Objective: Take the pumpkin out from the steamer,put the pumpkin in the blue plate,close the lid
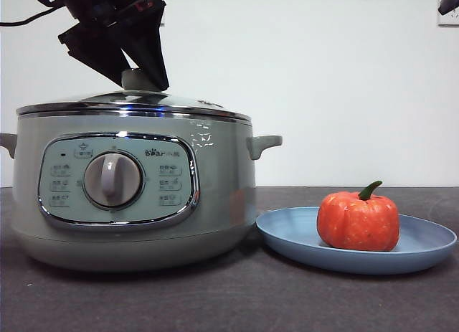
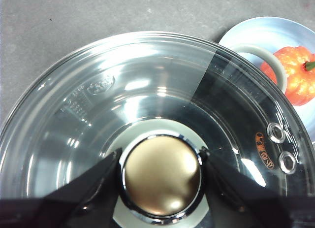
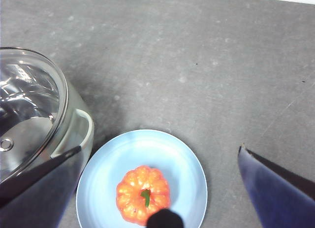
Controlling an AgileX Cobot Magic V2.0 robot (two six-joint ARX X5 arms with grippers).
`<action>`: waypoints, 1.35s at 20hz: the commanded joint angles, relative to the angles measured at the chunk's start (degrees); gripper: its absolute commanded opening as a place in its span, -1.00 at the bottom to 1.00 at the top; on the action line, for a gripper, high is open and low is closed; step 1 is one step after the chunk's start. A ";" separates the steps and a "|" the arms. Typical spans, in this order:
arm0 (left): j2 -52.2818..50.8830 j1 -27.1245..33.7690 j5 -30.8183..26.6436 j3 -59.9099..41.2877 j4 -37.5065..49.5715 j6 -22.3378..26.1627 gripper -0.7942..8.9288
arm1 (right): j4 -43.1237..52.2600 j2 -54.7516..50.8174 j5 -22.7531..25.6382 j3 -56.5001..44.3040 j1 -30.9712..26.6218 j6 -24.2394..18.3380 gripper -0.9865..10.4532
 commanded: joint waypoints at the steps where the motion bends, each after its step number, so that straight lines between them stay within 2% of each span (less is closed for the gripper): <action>1: 0.70 0.02 -0.42 -0.37 0.00 -0.31 -0.02 | 0.24 -0.02 0.31 -0.39 -0.02 0.37 0.22; 2: 0.70 0.02 -0.57 -0.37 0.22 -0.31 0.13 | 0.22 -0.02 0.28 -0.39 0.00 0.37 0.22; 8: 0.44 0.02 -1.14 -0.35 0.02 -0.94 0.13 | 0.17 -0.02 0.11 -0.39 0.00 0.37 0.22; 13: -3.93 0.02 -1.05 -0.35 -3.74 -1.05 0.12 | -0.02 -0.02 0.09 -0.39 0.00 0.31 0.21; 14: -5.60 0.02 -1.07 -0.35 -5.55 -1.03 0.00 | -0.17 -0.02 0.09 -0.39 0.00 0.04 0.21; 15: -7.13 0.02 -1.09 -0.35 -7.04 -0.98 -0.23 | -0.24 -0.09 0.07 -0.39 0.00 -0.74 0.15; 17: -11.23 0.02 -1.07 -0.35 -9.03 -0.52 -0.90 | -0.20 -0.37 -0.31 -0.39 0.00 -2.54 -0.32; 19: -15.15 0.02 -1.16 -0.37 -8.17 -0.52 -0.85 | 0.44 -1.03 -0.33 -0.39 0.11 -3.72 -0.86; 21: -19.12 0.02 -1.36 -0.50 -7.08 -0.52 -0.85 | 1.29 -2.34 -0.33 -0.72 0.11 -4.44 -0.84; 24: -26.62 0.02 -5.88 -4.79 -2.91 -0.28 -0.85 | 7.93 -7.89 -0.59 -5.40 0.22 -5.33 -0.84; 27: -36.61 0.02 -7.58 -16.04 5.79 -0.39 -0.85 | 17.53 -15.26 -5.38 -13.29 0.22 -5.70 -0.84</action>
